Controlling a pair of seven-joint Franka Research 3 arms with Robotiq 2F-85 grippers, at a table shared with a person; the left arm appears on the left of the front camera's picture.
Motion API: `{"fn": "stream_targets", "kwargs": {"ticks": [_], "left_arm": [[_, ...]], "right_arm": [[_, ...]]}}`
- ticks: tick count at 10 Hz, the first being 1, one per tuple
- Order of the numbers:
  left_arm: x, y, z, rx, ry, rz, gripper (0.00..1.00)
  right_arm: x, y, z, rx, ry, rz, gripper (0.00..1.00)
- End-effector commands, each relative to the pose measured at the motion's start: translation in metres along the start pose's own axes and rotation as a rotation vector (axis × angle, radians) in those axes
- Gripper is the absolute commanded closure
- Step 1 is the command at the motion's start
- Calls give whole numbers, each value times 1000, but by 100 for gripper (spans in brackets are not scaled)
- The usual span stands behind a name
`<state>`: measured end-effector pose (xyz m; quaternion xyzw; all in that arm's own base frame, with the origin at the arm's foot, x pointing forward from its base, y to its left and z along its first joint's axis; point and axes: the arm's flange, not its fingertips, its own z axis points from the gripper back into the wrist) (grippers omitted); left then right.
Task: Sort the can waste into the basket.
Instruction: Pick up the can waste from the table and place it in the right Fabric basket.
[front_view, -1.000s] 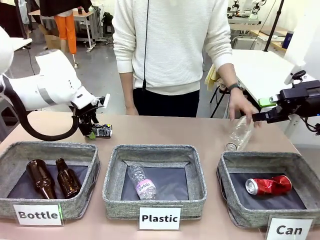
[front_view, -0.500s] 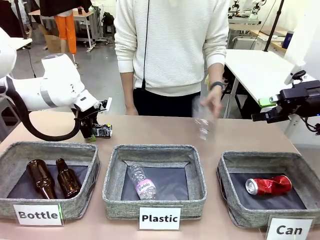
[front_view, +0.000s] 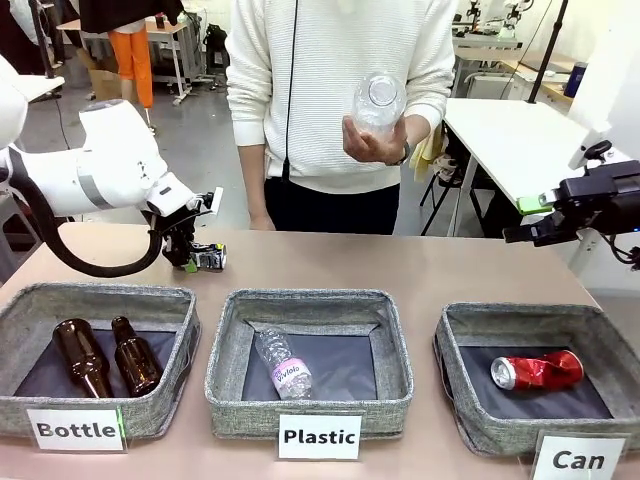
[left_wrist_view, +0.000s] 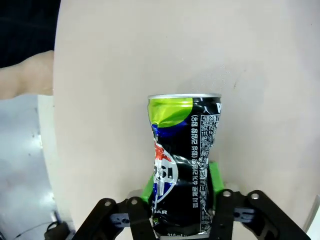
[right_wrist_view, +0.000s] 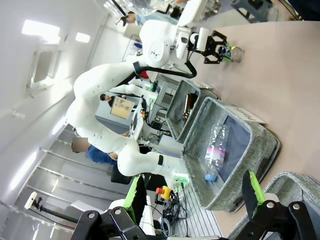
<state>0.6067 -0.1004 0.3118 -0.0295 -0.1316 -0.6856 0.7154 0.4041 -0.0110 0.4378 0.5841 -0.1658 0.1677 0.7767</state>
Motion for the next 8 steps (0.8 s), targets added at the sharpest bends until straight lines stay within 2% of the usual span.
{"fn": "stream_targets", "kwargs": {"ticks": [1,2,5,6,8], "left_arm": [[-4,-1,1,11,-2,19,94],[-5,0,4,17,-3,23,100],[-11,2,18,43,-15,44,100],[-15,2,38,47,-32,87,100],[-41,-16,122,118,-109,185,100]], "right_arm": [[1,1,2,9,-1,23,0],[1,1,2,9,-1,23,0],[1,1,2,9,-1,23,0],[1,1,2,9,-1,23,0],[1,1,2,9,-1,23,0]]}}
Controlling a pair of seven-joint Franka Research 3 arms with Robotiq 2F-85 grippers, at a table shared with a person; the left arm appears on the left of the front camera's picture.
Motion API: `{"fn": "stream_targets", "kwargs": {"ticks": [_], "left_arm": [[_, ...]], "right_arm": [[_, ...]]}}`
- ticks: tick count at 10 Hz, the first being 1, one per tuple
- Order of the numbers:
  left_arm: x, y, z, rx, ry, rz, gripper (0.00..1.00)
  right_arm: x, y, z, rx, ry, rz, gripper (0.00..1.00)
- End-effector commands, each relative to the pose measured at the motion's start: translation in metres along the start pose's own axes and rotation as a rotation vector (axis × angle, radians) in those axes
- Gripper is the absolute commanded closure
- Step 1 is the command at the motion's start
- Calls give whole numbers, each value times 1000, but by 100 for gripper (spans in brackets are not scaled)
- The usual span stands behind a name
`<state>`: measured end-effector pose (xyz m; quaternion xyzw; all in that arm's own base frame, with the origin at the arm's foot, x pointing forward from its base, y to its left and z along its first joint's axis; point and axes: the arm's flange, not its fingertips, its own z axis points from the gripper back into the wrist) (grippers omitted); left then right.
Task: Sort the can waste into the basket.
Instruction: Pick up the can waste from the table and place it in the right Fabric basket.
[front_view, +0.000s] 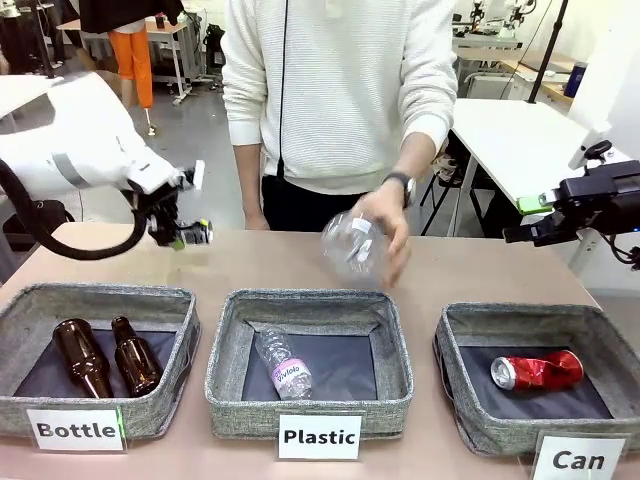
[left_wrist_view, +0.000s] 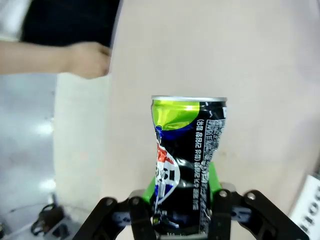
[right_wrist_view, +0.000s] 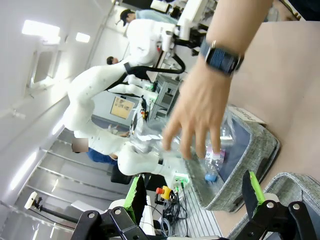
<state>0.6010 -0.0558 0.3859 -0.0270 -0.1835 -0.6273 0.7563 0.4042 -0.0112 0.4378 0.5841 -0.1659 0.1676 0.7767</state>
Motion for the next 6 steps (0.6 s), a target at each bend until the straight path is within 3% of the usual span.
{"fn": "stream_targets", "kwargs": {"ticks": [1,3,6], "left_arm": [[-30,-34,84,36,-93,93,100],[-63,-92,159,52,-127,83,100],[-93,-198,215,7,-275,31,100]], "right_arm": [[1,1,1,9,0,23,0],[1,1,1,9,0,23,0],[1,1,1,9,0,23,0]]}}
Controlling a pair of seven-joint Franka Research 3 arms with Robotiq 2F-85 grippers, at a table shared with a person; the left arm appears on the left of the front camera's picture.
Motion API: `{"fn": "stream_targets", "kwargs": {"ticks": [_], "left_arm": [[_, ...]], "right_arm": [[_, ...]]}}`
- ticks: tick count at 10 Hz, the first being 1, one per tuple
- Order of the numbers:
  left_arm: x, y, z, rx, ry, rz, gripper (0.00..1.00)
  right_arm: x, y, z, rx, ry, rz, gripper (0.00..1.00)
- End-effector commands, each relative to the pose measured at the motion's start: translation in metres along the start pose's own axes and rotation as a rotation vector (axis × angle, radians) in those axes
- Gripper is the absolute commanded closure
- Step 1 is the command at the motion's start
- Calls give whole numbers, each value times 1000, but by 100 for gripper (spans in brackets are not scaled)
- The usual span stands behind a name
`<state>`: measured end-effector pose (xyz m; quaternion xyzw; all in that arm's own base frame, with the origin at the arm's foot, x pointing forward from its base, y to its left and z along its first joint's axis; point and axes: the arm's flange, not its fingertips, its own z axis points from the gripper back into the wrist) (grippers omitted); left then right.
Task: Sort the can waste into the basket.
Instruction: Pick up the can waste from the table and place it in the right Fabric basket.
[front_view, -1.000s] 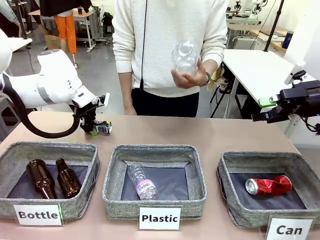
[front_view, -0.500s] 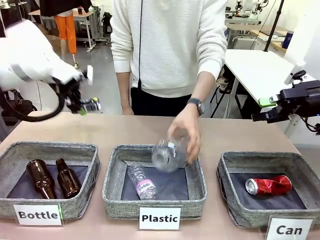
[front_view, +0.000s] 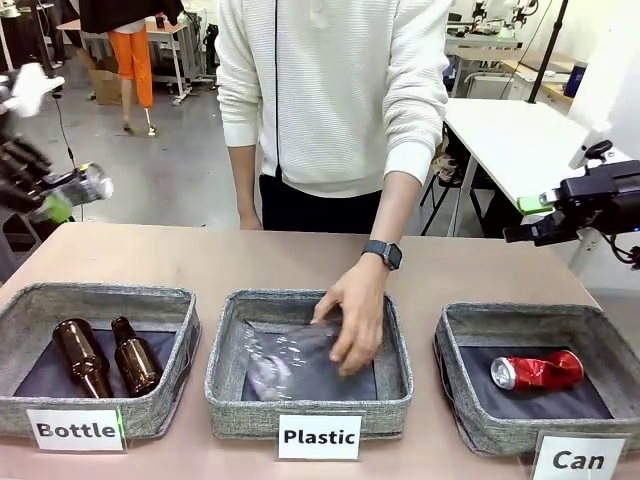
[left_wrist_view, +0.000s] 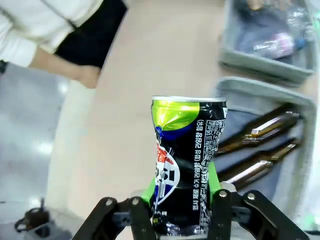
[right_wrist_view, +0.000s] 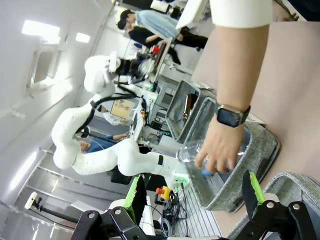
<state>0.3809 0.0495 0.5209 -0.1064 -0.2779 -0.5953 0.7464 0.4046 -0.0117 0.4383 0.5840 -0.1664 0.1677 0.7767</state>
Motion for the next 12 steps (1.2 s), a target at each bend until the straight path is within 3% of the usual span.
{"fn": "stream_targets", "kwargs": {"ticks": [1,4,6,7,10,11,12], "left_arm": [[-10,-67,17,-20,-54,-40,100],[-16,-128,23,-141,-167,-56,100],[-17,-122,12,-198,-194,11,100],[-9,-114,38,-143,-175,-67,100],[-9,-114,38,-143,-175,-67,100],[-10,-115,35,-163,-179,-50,61],[24,-122,26,-140,-184,2,61]], "right_arm": [[1,1,1,9,0,22,0],[1,1,1,9,0,22,0],[1,1,1,9,0,22,0],[1,1,1,9,0,22,0],[1,1,1,9,0,22,0],[0,0,0,0,1,0,0],[3,30,15,-46,37,41,0]]}}
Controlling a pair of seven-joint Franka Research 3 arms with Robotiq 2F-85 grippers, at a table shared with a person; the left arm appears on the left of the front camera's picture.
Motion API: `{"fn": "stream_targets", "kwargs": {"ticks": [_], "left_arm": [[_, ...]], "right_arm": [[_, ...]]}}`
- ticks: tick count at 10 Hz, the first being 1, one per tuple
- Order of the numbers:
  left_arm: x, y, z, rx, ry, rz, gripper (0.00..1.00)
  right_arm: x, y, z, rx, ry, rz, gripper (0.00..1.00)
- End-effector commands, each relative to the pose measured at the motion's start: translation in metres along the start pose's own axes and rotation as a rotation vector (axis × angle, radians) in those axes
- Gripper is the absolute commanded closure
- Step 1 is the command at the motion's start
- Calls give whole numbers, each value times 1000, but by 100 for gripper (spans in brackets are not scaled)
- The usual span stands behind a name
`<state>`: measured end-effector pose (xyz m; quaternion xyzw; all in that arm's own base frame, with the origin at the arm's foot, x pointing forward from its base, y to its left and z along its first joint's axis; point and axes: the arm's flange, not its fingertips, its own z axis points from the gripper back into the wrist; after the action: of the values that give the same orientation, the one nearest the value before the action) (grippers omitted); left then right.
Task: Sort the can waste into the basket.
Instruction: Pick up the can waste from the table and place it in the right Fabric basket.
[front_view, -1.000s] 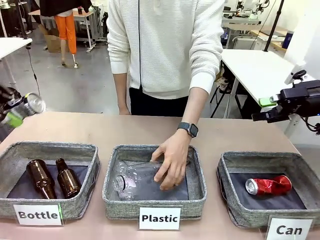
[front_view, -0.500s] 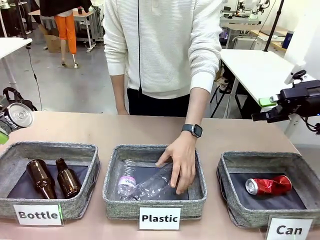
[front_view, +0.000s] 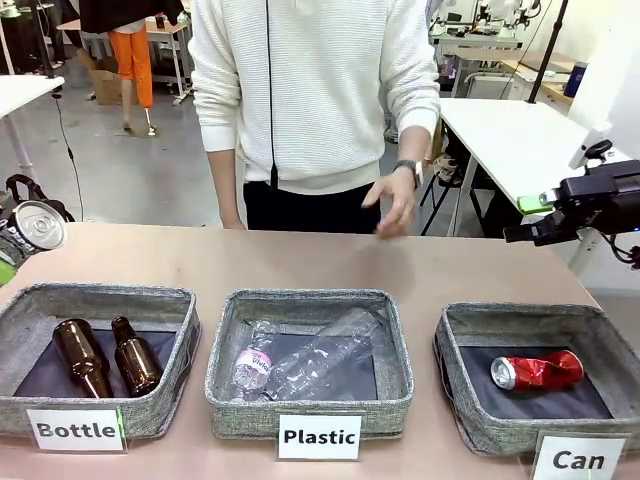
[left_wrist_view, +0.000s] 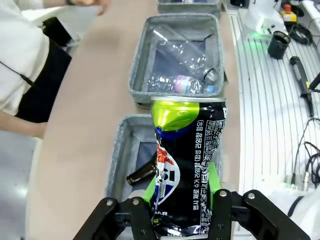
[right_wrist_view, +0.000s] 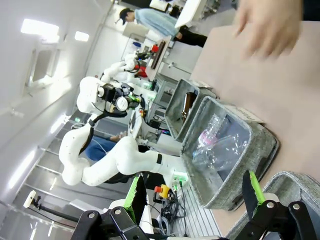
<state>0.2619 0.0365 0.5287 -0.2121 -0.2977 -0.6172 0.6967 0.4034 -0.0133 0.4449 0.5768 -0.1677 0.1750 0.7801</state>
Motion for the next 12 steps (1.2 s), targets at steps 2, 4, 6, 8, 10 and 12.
{"fn": "stream_targets", "kwargs": {"ticks": [2,4,6,8,10,12], "left_arm": [[113,-17,-57,-4,-48,-26,61],[205,-22,-113,24,-61,-55,61],[290,-18,-196,40,-22,-60,61],[374,-5,-302,21,7,-158,61],[426,5,-396,13,39,-147,61],[447,-3,-473,-11,22,-161,61]], "right_arm": [[-16,51,63,-85,94,-6,0],[-60,66,127,-137,40,-17,0],[-109,68,180,-167,-90,-47,0],[-160,67,208,-202,-175,-58,0],[-211,69,226,-196,-176,-42,0],[-258,75,247,-204,-238,-23,0]]}}
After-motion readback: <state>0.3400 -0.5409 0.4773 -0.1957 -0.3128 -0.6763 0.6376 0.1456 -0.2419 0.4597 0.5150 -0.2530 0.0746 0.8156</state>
